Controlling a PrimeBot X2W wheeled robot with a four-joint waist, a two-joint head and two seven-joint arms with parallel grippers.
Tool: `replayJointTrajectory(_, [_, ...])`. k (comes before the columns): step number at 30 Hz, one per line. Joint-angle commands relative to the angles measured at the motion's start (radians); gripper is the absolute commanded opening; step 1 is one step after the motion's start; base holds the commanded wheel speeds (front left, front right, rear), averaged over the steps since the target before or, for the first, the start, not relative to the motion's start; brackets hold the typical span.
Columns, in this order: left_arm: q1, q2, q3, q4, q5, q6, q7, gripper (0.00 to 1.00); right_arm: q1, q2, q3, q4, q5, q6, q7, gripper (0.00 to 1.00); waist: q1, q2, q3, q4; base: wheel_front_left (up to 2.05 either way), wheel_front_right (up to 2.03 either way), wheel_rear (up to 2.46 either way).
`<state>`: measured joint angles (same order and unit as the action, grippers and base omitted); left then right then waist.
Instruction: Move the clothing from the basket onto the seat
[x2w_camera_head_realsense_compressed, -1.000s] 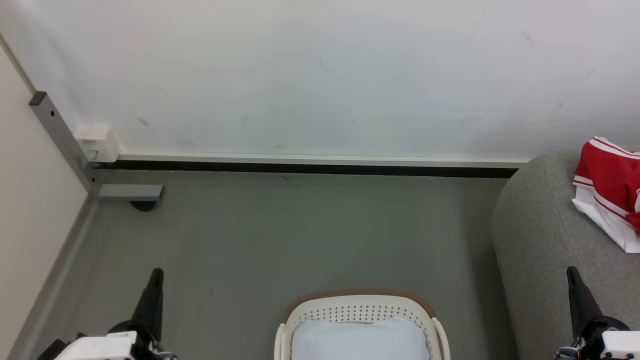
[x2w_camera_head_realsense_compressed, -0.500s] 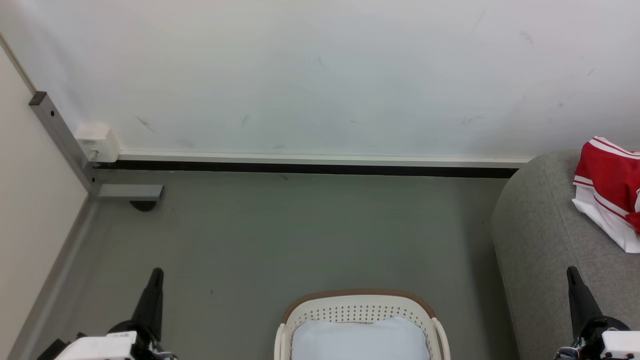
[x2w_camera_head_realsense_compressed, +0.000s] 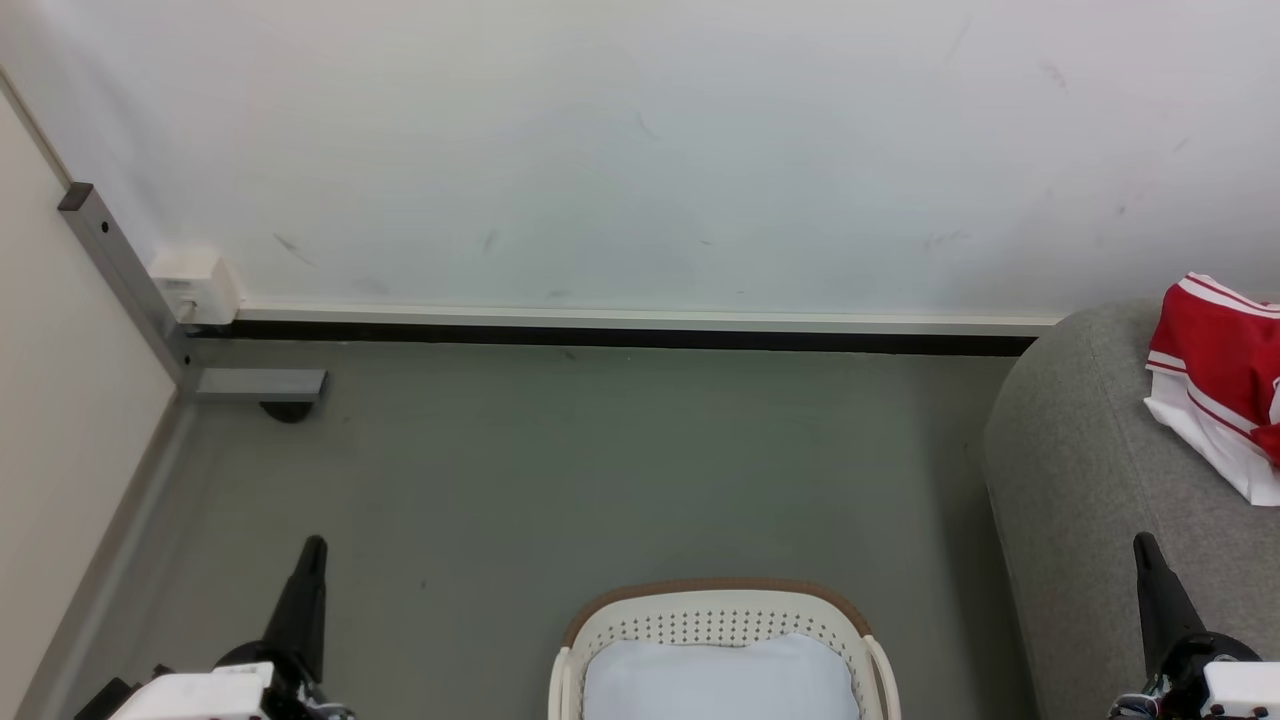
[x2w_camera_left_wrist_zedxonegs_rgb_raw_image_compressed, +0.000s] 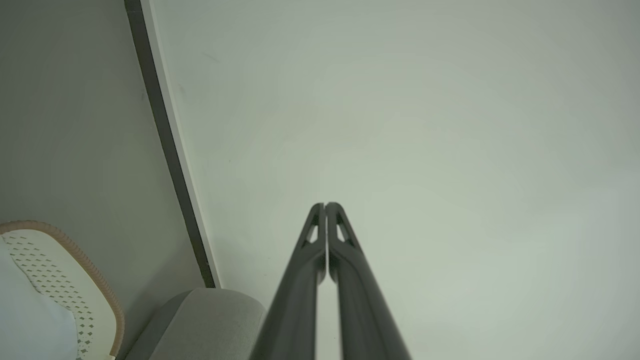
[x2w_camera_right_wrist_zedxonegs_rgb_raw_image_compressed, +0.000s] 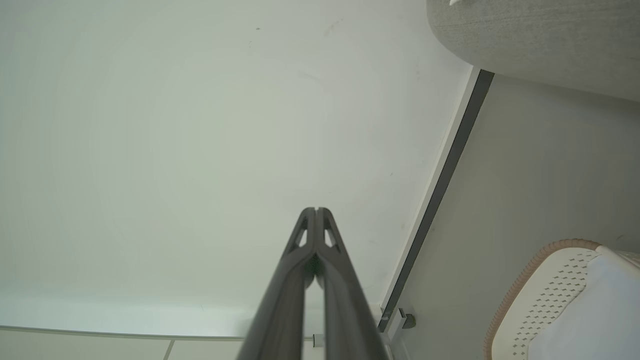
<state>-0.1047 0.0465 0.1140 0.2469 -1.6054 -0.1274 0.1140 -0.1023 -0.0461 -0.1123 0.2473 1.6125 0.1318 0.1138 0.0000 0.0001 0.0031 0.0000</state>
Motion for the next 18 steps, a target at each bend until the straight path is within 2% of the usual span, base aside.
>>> replayJointTrajectory(1, [-0.009,0.007,0.002,-0.003,-0.014,-0.007,0.004,0.00,-0.013,-0.008,-0.004,-0.005,0.001,-0.002,0.004,0.00,0.0000,-0.0001,0.000,0.000,0.00,0.00,0.00])
replayJointTrajectory(18, [-0.009,0.007,0.002,-0.003,-0.014,-0.007,0.004,0.00,-0.013,-0.008,-0.004,-0.005,0.001,-0.002,0.004,0.00,0.0000,-0.0001,0.000,0.000,0.00,0.00,0.00])
